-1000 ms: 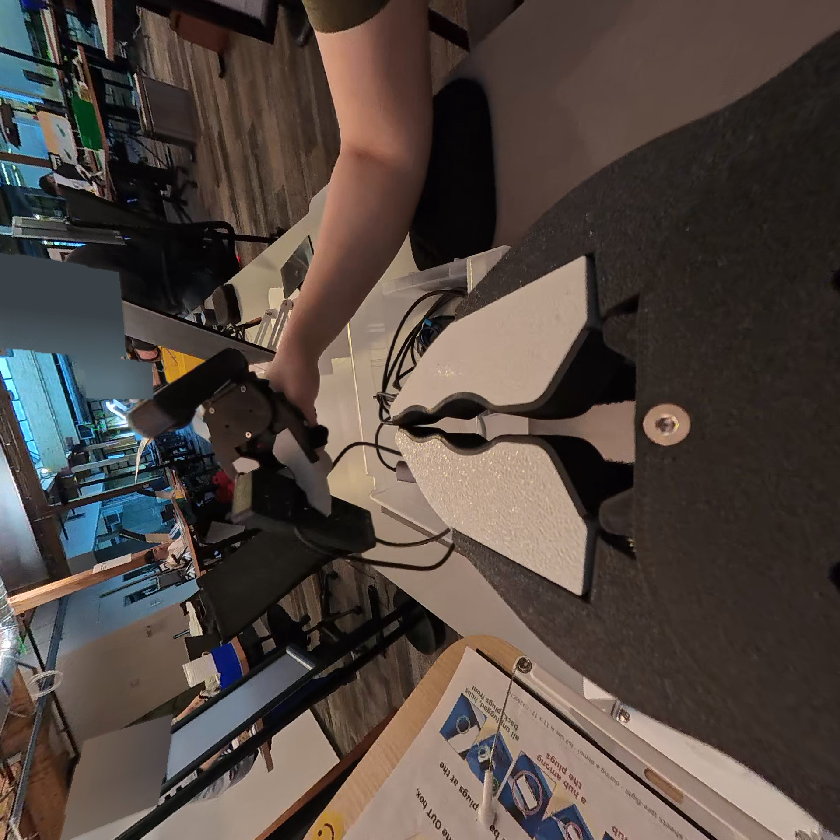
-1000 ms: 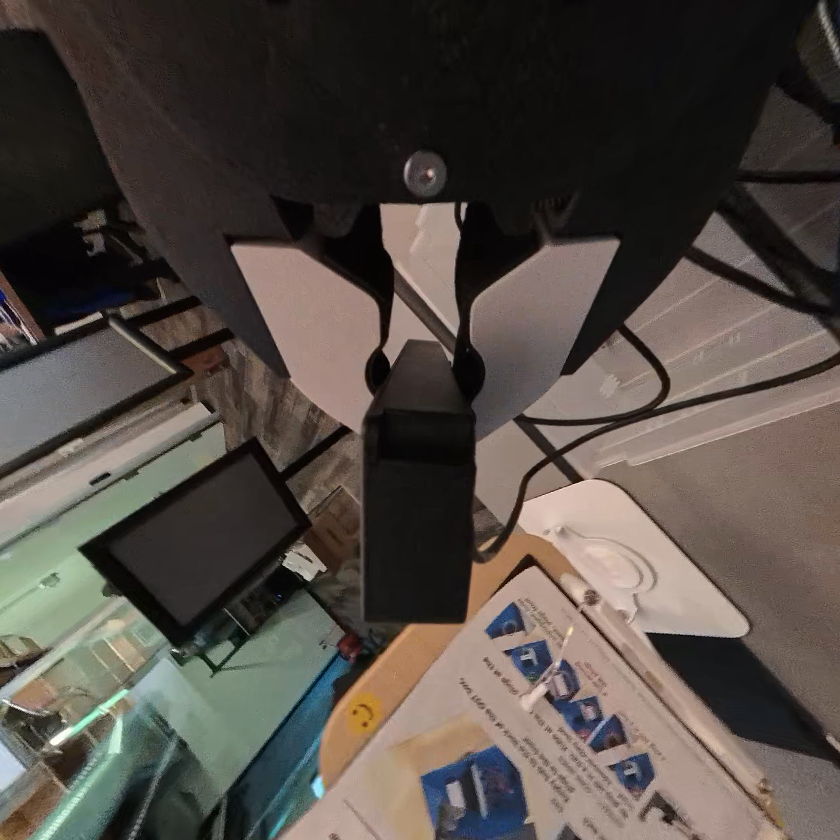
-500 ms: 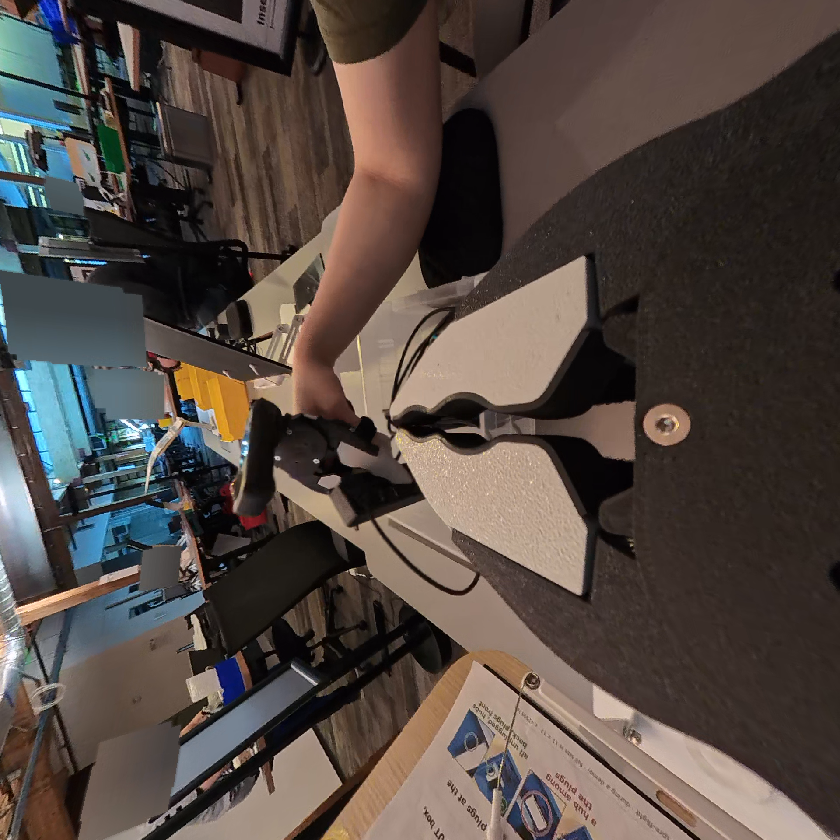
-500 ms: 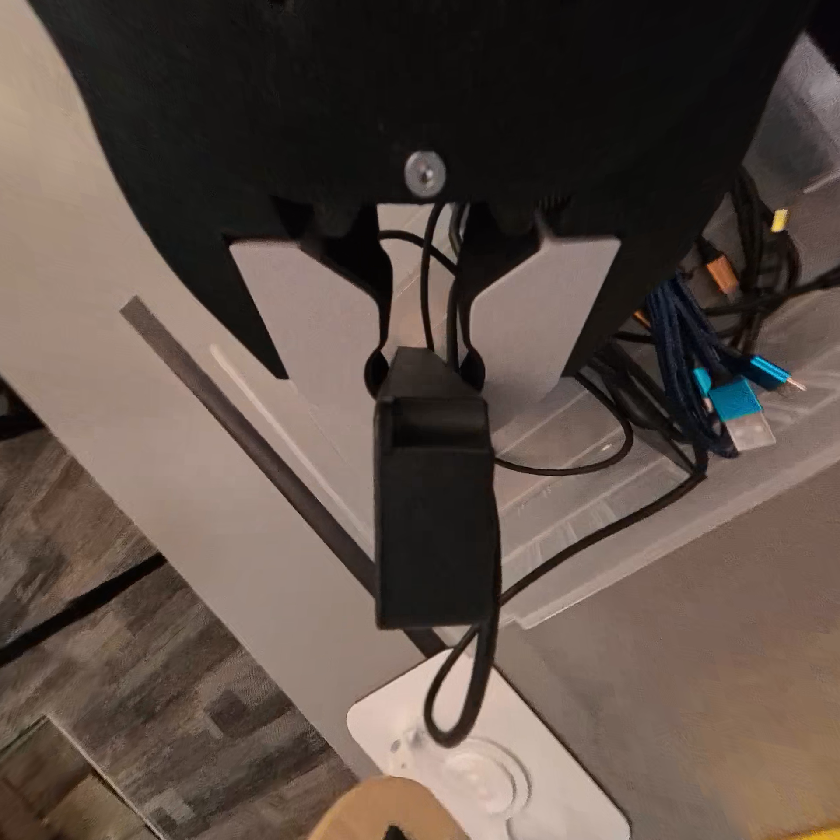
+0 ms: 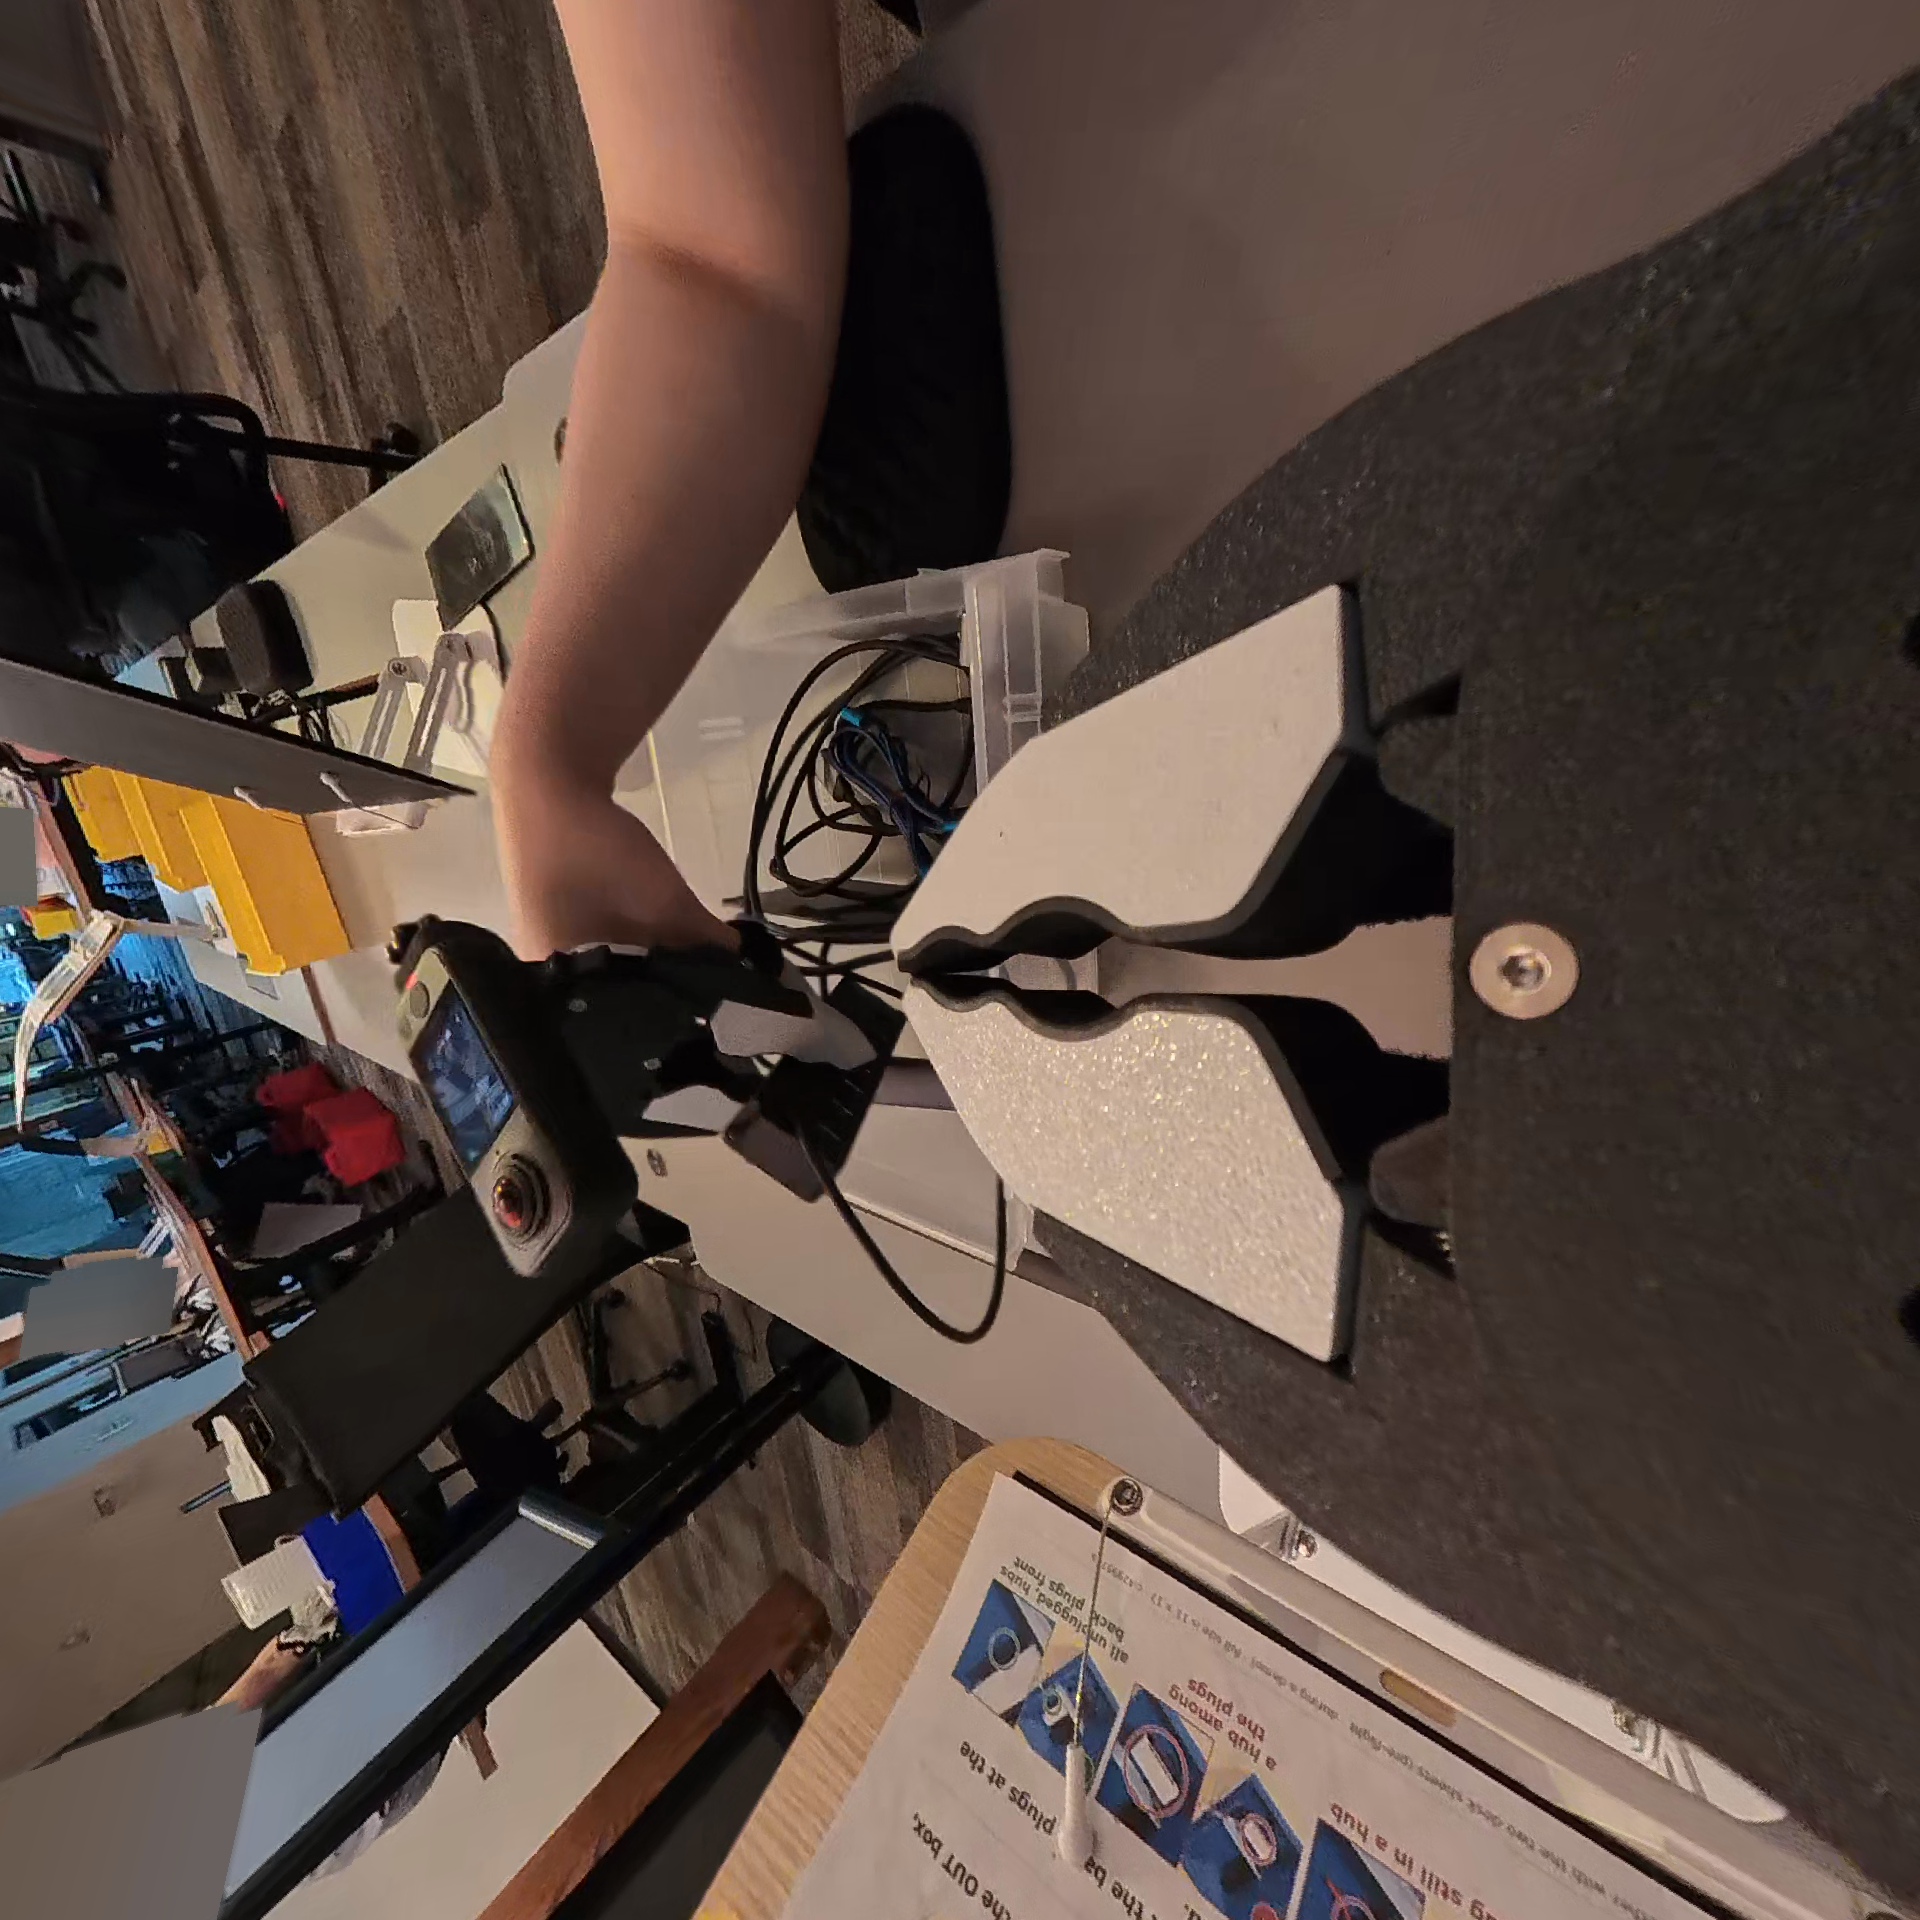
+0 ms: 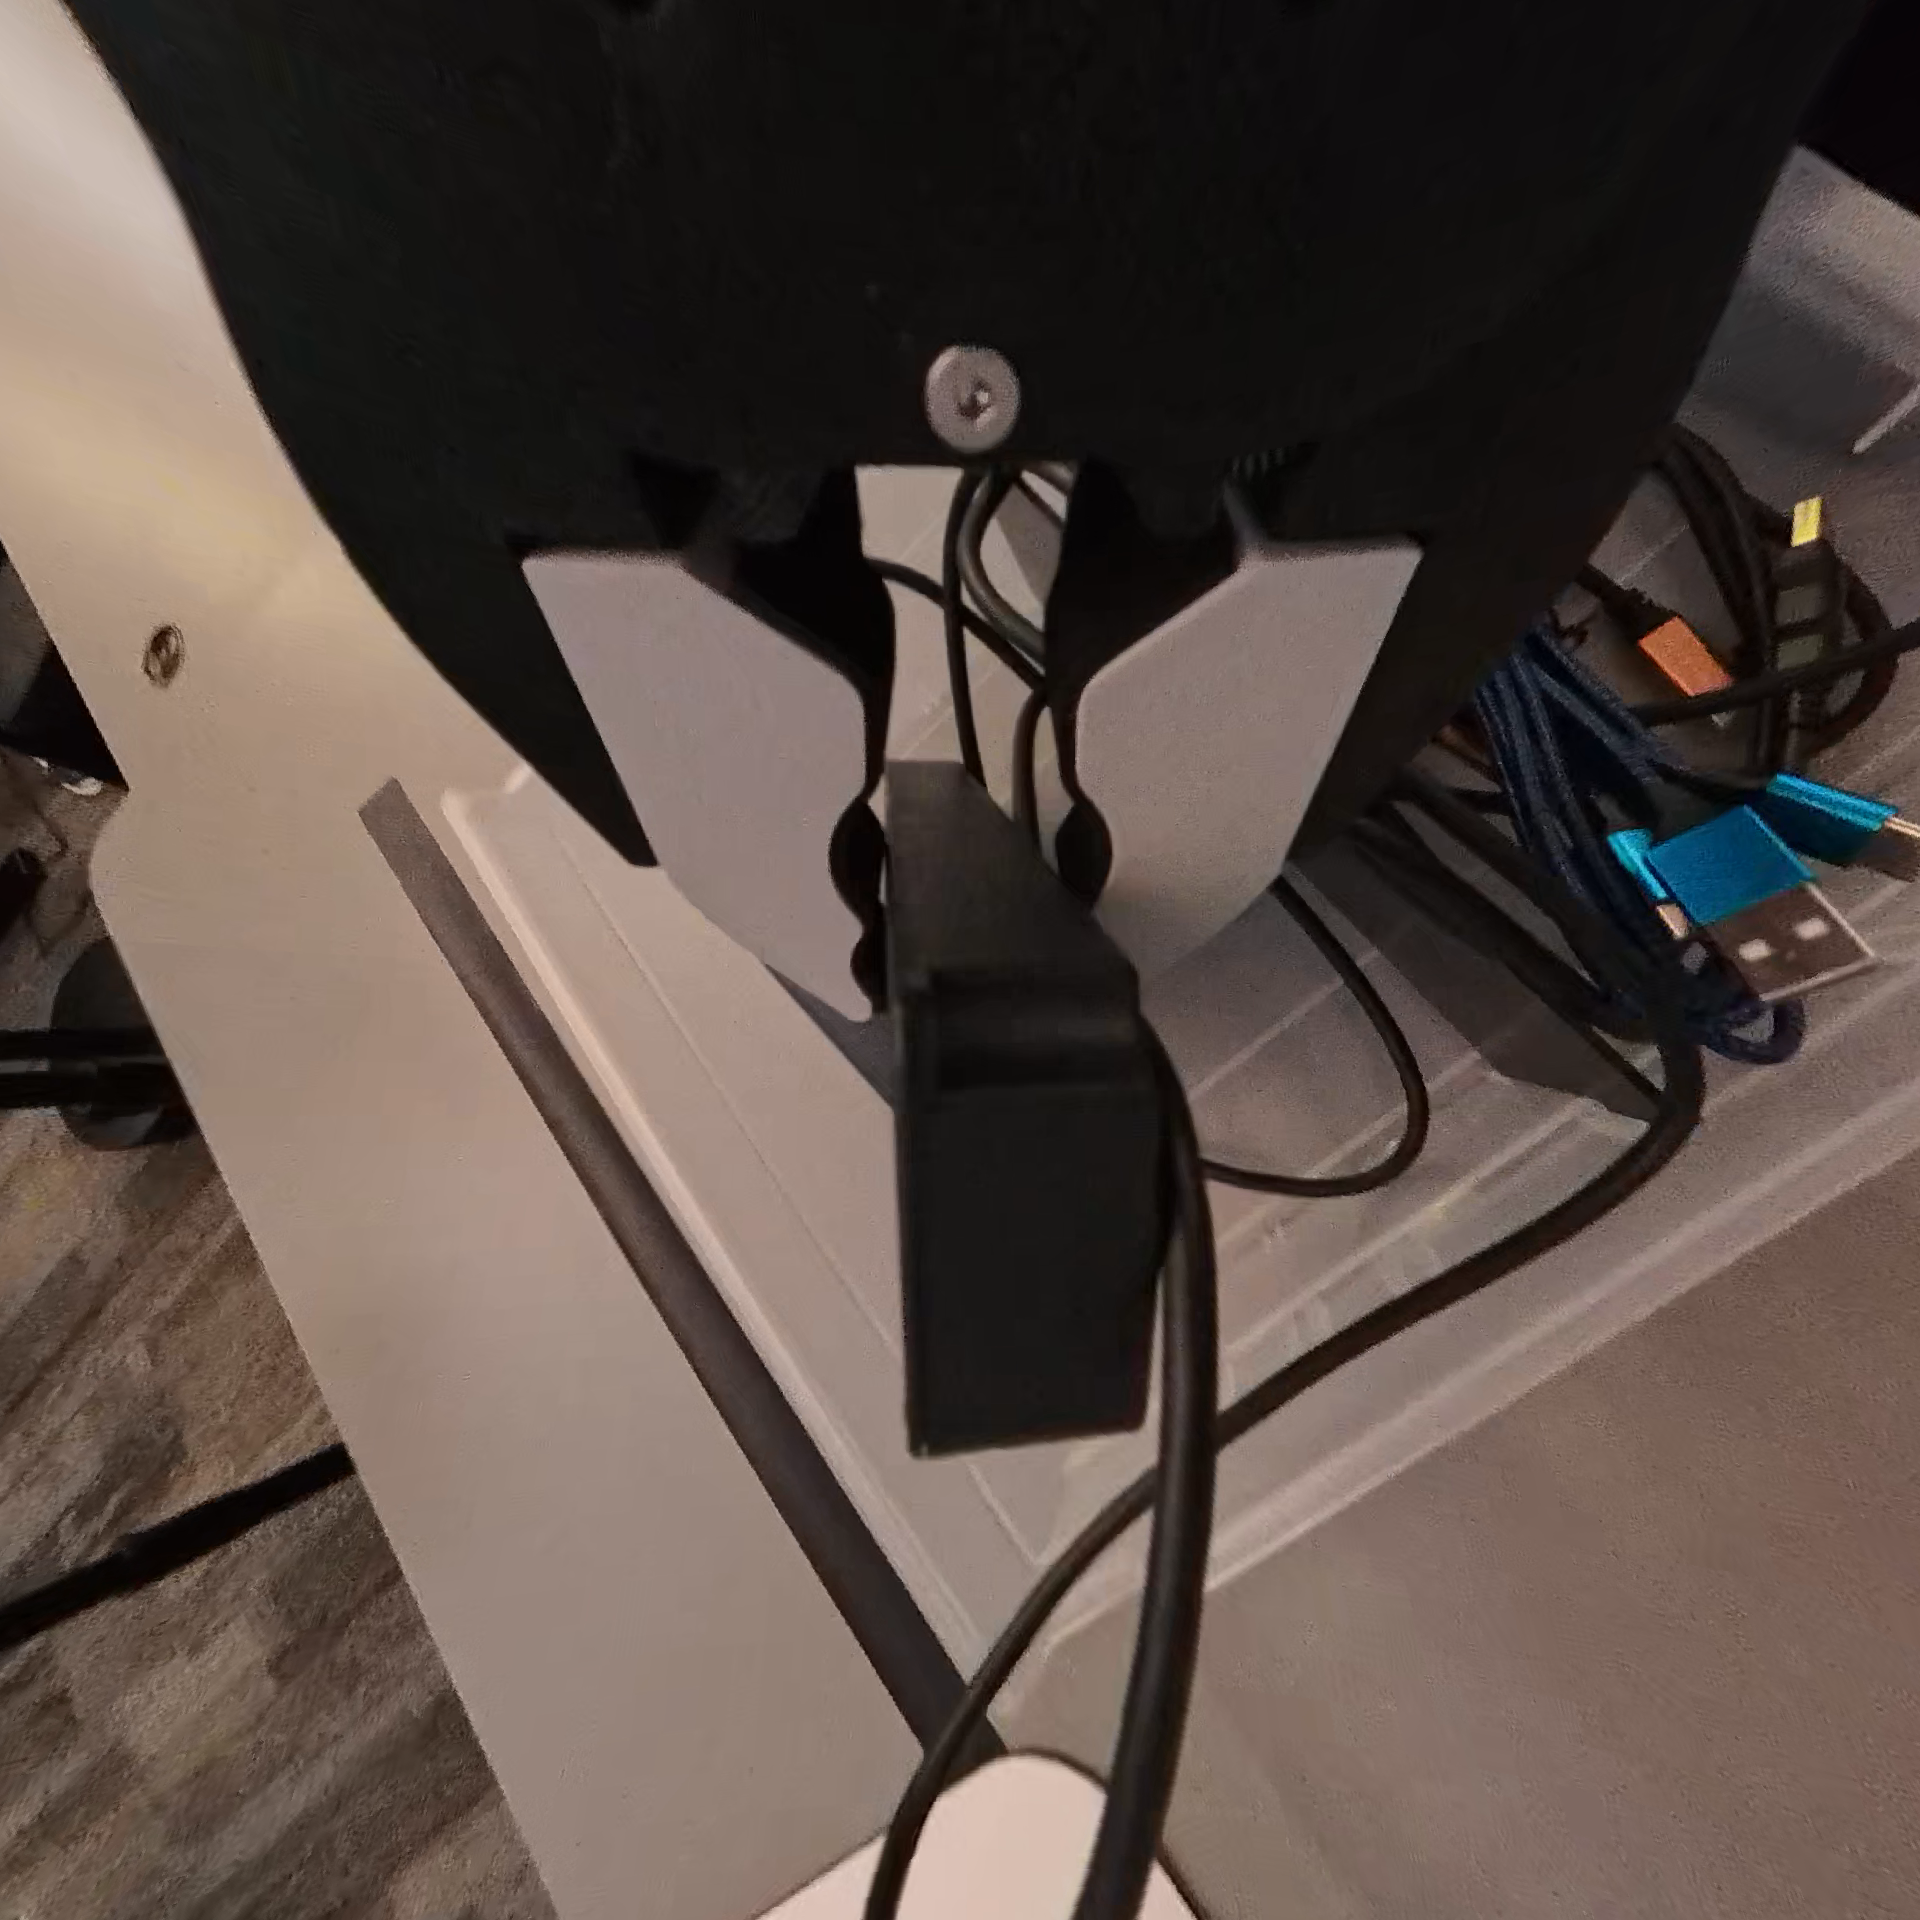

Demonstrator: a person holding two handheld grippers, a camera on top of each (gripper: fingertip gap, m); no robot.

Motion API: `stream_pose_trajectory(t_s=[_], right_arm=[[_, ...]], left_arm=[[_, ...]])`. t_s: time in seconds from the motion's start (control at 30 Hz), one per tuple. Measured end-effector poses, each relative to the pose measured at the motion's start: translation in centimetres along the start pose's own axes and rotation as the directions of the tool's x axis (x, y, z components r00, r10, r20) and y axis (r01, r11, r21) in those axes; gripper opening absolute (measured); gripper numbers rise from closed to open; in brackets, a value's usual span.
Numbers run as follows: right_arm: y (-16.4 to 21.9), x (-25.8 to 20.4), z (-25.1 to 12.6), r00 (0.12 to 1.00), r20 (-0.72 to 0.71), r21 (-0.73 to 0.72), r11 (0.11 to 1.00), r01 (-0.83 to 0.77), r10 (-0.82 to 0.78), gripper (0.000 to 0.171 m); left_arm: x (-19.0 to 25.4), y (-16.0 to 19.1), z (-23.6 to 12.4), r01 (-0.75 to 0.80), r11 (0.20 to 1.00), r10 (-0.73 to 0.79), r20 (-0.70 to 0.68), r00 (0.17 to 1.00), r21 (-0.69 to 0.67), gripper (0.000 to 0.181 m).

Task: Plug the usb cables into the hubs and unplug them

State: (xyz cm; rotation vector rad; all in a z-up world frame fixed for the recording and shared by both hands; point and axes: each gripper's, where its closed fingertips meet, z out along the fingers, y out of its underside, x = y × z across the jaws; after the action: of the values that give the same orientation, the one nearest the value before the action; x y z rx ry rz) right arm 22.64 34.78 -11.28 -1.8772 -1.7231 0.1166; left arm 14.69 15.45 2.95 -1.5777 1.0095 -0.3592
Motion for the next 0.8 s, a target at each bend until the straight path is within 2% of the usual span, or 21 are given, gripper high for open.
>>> stream_pose_trajectory(t_s=[0.17,0.3,0.4,0.53,0.6,0.7,0.8], right_arm=[[-0.8,-1.0,-0.1,0.996,0.077,0.084,0.996,0.035,-0.042,0.039],[-1.4,-2.2,-1.3,0.985,0.156,0.149,0.988,0.048,-0.072,0.054],[-2.0,-2.0,-3.5,0.989,0.118,0.193,0.979,0.071,-0.094,0.062],[-1.7,-2.2,-6.9,0.991,0.085,0.220,0.972,0.084,-0.105,0.060],[-0.7,-3.2,-7.6,0.986,0.125,0.186,0.979,0.088,-0.113,0.060],[1.1,-3.1,-8.0,0.990,0.080,0.069,0.991,0.113,-0.118,0.053],[2.0,-3.1,-8.7,0.995,0.064,0.019,0.997,0.074,-0.076,0.048]], left_arm=[[0.3,-0.7,-0.3,0.000,0.999,0.000,-0.008,1.000,0.033,0.000],[-0.4,-1.1,-1.0,0.020,0.997,-0.021,0.014,1.000,0.075,0.000],[-0.9,-0.8,-1.5,0.024,0.998,-0.026,0.034,0.999,0.065,0.000],[-1.8,-0.1,-1.9,0.029,0.999,-0.032,0.076,0.997,0.034,0.000],[-2.0,0.1,-1.9,0.040,0.999,-0.042,0.082,0.996,0.027,0.000],[-1.8,0.3,-1.8,0.044,0.999,-0.045,0.076,0.996,0.017,0.000],[-1.7,0.5,-1.8,0.039,0.999,-0.038,0.082,0.996,-0.009,0.000]])
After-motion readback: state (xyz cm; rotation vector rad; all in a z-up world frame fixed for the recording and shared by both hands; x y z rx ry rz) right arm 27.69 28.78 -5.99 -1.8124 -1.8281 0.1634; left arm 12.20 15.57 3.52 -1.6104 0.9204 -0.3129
